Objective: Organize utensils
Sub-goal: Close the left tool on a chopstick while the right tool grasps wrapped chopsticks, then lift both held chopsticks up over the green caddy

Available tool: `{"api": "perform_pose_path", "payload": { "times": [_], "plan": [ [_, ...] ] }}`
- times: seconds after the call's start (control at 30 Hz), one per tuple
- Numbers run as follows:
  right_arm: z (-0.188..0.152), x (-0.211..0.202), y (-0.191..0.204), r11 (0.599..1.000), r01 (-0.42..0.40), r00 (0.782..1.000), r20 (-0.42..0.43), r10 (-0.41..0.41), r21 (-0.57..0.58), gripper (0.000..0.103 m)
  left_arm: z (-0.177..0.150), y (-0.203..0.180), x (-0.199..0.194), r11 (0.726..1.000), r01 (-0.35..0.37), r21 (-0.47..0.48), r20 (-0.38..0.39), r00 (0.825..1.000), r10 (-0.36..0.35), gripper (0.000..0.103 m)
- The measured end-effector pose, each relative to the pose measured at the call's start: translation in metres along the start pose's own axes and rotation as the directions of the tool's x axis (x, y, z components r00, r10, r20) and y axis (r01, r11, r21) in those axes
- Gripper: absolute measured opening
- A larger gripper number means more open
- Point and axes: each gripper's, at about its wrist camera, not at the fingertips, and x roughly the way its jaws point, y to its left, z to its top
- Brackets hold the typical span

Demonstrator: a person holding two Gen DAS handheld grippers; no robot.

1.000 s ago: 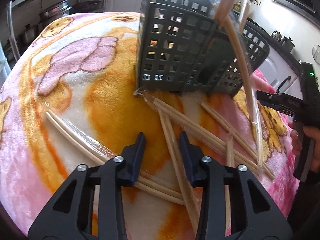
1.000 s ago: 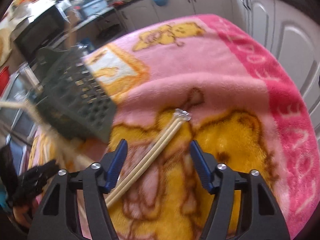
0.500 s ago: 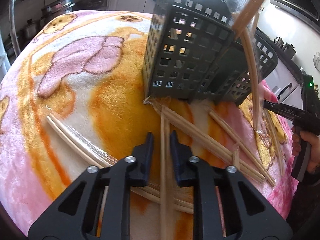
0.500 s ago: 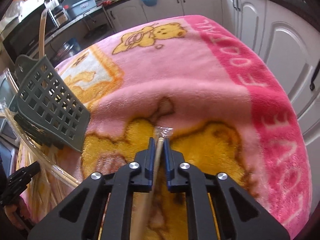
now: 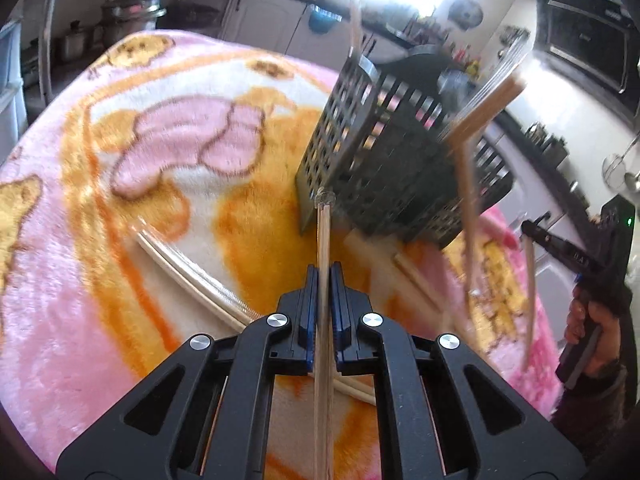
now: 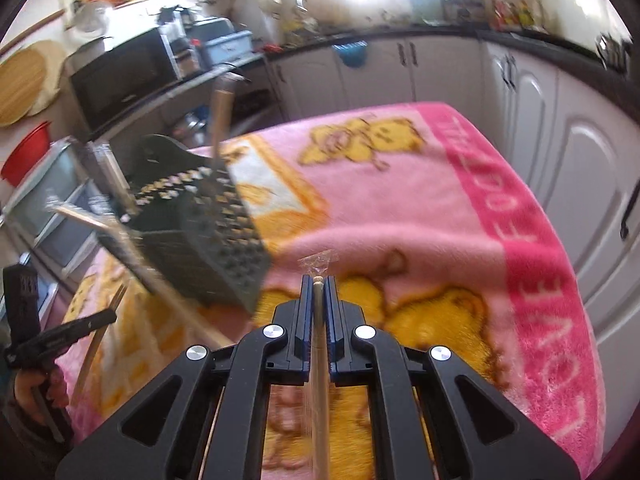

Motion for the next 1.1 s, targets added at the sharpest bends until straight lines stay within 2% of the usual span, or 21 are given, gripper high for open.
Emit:
{"api": "perform_pose_path", "payload": {
  "times": [0.2, 0.3, 0.57, 0.97, 1.1],
  "plan": [
    [0.009, -0.028, 0.030, 0.996, -0.057, 0.996, 0.071, 0.062, -0.063, 0.006, 0.010, -0.006, -0.040, 1.000, 0.024, -0.008, 0.115, 0.993, -0.023, 0.004],
    [0.014, -0.041, 0.043, 0.993, -0.080, 0.990, 0.106, 0.089, -0.090, 0.006, 0.018, -0.009, -0.056, 0.999, 0.048, -0.025, 0.182, 0.982, -0.042, 0.004],
    [0.026, -0.072, 0.069, 0.982, -0.114, 0.970, 0.195, 0.142, -0.149, 0.006, 0.041, -0.021, -0.088, 0.996, 0.080, -0.031, 0.350, 0.935, -0.064, 0.004],
    [0.047, -0.098, 0.093, 0.972, -0.117, 0.935, 0.307, 0.178, -0.206, 0.006, 0.080, -0.050, -0.100, 0.996, 0.083, 0.020, 0.470, 0.879, -0.083, 0.004],
    [0.060, -0.105, 0.097, 0.970, -0.115, 0.918, 0.351, 0.187, -0.215, 0.006, 0.095, -0.061, -0.106, 0.996, 0.077, 0.037, 0.514, 0.854, -0.085, 0.004]
  ]
}}
